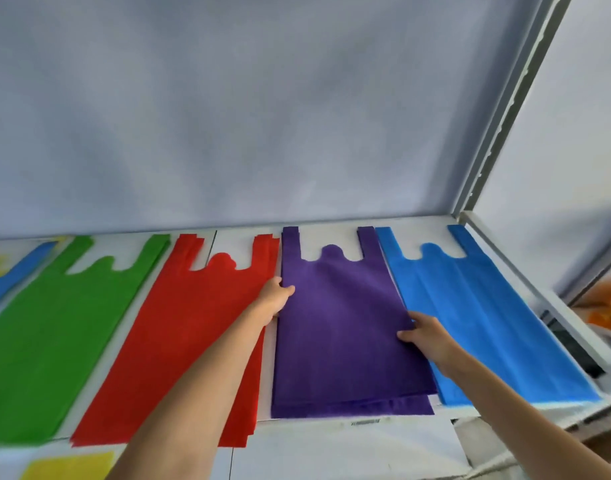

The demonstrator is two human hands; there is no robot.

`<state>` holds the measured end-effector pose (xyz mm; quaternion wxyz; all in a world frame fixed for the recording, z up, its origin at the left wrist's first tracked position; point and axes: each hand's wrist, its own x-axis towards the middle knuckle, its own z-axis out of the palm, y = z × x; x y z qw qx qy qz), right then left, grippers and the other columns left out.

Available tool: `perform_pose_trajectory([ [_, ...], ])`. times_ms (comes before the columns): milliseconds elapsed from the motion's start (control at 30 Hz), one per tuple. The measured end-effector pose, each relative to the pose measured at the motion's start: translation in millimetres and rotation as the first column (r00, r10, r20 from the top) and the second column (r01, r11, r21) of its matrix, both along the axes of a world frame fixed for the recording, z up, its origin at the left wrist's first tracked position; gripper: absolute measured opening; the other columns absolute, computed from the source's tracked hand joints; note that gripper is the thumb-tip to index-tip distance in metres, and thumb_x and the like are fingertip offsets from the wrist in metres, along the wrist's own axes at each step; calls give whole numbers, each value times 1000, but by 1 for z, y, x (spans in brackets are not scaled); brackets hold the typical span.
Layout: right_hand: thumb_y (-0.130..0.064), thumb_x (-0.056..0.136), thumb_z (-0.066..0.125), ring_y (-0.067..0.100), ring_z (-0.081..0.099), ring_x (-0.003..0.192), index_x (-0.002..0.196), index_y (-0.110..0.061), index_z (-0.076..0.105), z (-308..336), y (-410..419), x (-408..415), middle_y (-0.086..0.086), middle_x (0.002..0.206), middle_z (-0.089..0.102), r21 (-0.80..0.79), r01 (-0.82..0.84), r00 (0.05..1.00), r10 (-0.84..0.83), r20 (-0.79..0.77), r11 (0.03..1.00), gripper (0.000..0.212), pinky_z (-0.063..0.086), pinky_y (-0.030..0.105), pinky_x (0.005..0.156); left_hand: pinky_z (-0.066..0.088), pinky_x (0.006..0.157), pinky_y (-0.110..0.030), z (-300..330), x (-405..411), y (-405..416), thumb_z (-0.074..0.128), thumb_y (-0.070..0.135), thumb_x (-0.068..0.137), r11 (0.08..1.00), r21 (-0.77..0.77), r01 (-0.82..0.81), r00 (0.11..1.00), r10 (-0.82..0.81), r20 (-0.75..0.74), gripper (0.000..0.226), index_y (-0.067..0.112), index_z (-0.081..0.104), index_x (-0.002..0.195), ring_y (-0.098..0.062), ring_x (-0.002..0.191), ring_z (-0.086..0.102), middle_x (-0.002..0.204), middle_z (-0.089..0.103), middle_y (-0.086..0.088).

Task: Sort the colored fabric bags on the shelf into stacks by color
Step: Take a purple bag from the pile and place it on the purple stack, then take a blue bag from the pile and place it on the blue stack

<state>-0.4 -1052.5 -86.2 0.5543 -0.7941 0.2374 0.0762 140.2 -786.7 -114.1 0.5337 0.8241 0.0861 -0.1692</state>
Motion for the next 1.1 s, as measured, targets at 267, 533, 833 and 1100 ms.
perform_pose_trajectory([
  [267,-1,82,63,28,64,83,108,-9,64,-6,-3,-4,7,87,66,-228,-104,994,93,-57,968,28,53,35,76,50,78,-32,1,-11,-6,54,19,91,979,201,-14,998,1,67,31,9,56,120,-23,98,62,115,63,-8],
  [533,-40,88,49,27,58,107,125,-21,49,48,3,-13,2,116,61,-841,-333,937,245,-247,426,41,45,34,78,59,76,-39,43,-33,11,52,18,94,915,402,-20,983,-54,173,28,11,53,121,-28,87,69,108,67,-12],
  [833,-36,97,36,28,40,131,138,-19,44,116,106,26,6,140,46,-911,-332,760,642,-103,246,45,32,42,106,50,82,-32,129,-97,105,45,34,96,681,727,-91,879,-288,380,30,19,69,107,-25,101,65,111,69,-3],
  [1100,-37,96,37,28,42,130,136,-19,47,132,261,6,6,141,47,-900,-377,610,790,-63,220,45,35,43,107,52,91,-38,145,-162,260,48,40,95,604,785,-137,904,-249,348,33,21,68,112,-28,108,65,117,69,-9],
])
